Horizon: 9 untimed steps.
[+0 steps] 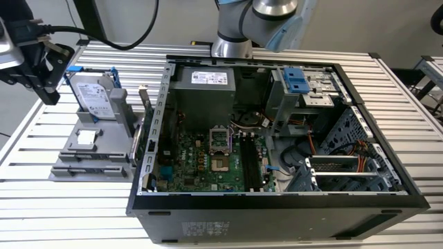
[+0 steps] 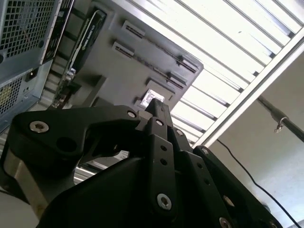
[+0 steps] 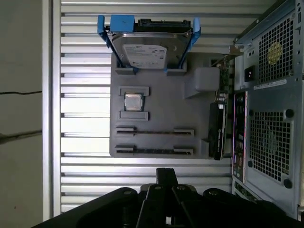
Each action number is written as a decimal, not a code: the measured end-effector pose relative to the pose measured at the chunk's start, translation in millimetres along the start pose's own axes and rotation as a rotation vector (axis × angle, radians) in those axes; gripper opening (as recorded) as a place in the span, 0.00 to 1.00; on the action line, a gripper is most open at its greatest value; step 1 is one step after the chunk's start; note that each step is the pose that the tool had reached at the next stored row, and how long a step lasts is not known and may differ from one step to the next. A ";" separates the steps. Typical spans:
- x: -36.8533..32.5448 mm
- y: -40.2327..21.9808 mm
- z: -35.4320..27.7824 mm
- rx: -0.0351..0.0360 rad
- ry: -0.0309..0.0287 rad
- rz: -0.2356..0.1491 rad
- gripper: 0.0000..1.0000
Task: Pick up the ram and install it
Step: 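Pick up the ram and move it above insertion slot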
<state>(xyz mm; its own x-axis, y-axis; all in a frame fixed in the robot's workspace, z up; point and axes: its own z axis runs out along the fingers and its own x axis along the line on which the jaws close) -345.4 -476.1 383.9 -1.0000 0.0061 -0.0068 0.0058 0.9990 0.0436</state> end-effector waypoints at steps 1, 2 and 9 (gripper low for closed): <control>0.0 0.0 0.0 -0.0001 0.0001 -0.003 0.00; 0.0 0.0 0.0 -0.0001 0.0002 -0.006 0.00; 0.0 0.0 0.0 -0.0002 0.0012 -0.027 0.00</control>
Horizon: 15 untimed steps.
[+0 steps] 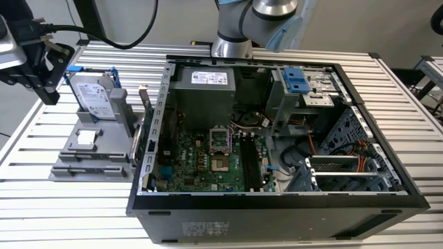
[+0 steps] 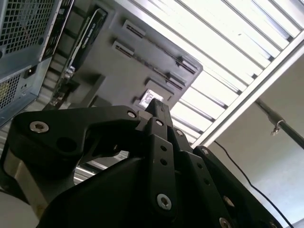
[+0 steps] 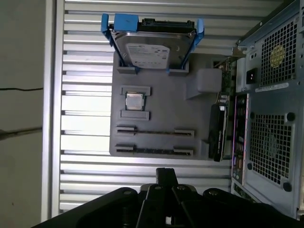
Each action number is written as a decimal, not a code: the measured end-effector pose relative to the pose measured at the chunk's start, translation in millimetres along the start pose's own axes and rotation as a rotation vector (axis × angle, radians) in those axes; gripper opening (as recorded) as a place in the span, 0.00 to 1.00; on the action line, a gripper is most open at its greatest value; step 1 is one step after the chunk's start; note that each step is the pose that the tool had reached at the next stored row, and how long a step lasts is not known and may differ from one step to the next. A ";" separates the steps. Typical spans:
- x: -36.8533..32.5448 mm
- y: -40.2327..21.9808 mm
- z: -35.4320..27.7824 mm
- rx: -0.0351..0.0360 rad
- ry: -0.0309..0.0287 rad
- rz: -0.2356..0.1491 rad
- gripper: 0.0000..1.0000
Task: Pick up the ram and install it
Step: 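Pick up the ram and move it above insertion slot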
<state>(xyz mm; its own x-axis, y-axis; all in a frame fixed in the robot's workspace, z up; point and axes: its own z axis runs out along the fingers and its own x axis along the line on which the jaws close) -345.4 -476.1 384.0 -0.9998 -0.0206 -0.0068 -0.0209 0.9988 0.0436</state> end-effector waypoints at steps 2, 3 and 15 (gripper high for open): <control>0.0 0.0 0.0 -0.0001 0.0002 -0.007 0.00; 0.0 0.0 0.0 -0.0001 0.0004 -0.010 0.00; 0.0 0.0 0.1 0.0009 0.0023 -0.053 0.00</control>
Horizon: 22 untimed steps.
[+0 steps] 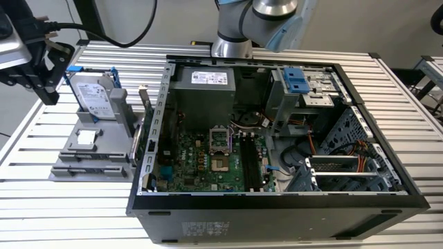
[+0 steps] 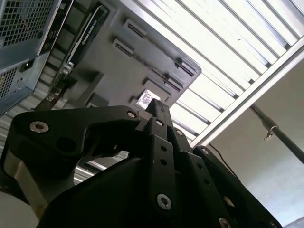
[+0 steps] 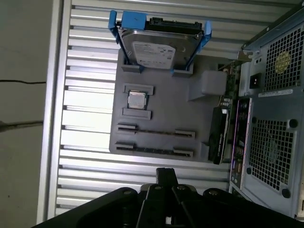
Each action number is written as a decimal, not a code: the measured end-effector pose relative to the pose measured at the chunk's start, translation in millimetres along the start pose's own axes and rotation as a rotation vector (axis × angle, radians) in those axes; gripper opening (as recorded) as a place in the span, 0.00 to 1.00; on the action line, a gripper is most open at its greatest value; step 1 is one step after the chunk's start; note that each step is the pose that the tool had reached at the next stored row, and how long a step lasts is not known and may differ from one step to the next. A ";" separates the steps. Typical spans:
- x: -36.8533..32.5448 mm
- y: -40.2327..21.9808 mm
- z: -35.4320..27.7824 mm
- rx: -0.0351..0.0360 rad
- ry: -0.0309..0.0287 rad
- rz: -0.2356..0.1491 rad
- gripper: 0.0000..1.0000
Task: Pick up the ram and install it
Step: 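Pick up the ram and move it above insertion slot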
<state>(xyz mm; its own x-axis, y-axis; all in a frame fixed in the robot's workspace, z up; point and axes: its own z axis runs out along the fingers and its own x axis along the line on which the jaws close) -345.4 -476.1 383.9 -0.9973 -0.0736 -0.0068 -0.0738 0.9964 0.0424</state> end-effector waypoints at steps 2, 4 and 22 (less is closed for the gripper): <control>0.0 0.0 0.0 0.0003 0.0003 -0.007 0.00; 0.0 0.0 0.0 0.0007 0.0006 -0.014 0.00; 0.0 0.0 0.0 0.0037 0.0033 -0.069 0.00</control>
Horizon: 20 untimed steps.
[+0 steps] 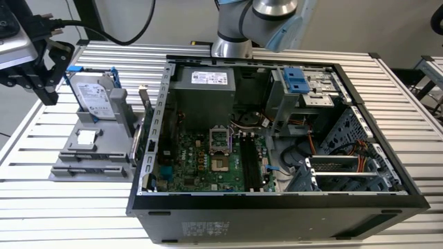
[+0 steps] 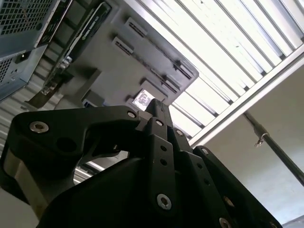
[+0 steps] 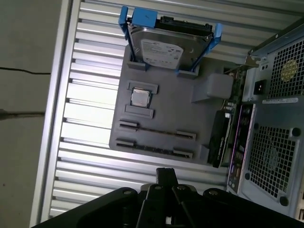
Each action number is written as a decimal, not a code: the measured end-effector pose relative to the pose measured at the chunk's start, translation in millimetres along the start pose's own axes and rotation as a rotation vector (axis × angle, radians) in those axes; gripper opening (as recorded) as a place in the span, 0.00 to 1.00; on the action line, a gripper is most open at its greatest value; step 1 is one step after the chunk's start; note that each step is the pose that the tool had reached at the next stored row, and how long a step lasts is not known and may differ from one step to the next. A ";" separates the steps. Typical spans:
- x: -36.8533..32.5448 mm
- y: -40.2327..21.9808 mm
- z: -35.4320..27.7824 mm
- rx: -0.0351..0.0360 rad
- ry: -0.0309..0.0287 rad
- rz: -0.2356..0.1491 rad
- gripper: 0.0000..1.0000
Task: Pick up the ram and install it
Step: 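Pick up the ram and move it above insertion slot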
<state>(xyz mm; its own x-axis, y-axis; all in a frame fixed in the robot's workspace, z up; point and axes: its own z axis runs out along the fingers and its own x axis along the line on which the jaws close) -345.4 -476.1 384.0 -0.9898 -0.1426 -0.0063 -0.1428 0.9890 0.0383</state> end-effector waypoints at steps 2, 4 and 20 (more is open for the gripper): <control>0.0 0.0 0.0 0.0001 0.0002 -0.004 0.00; 0.0 0.0 0.0 0.0004 0.0004 -0.009 0.00; 0.0 0.0 0.0 0.0062 0.0028 -0.047 0.00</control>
<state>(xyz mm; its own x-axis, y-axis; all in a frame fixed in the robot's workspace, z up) -345.4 -476.1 383.9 -0.9819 -0.1891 -0.0052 -0.1892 0.9814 0.0317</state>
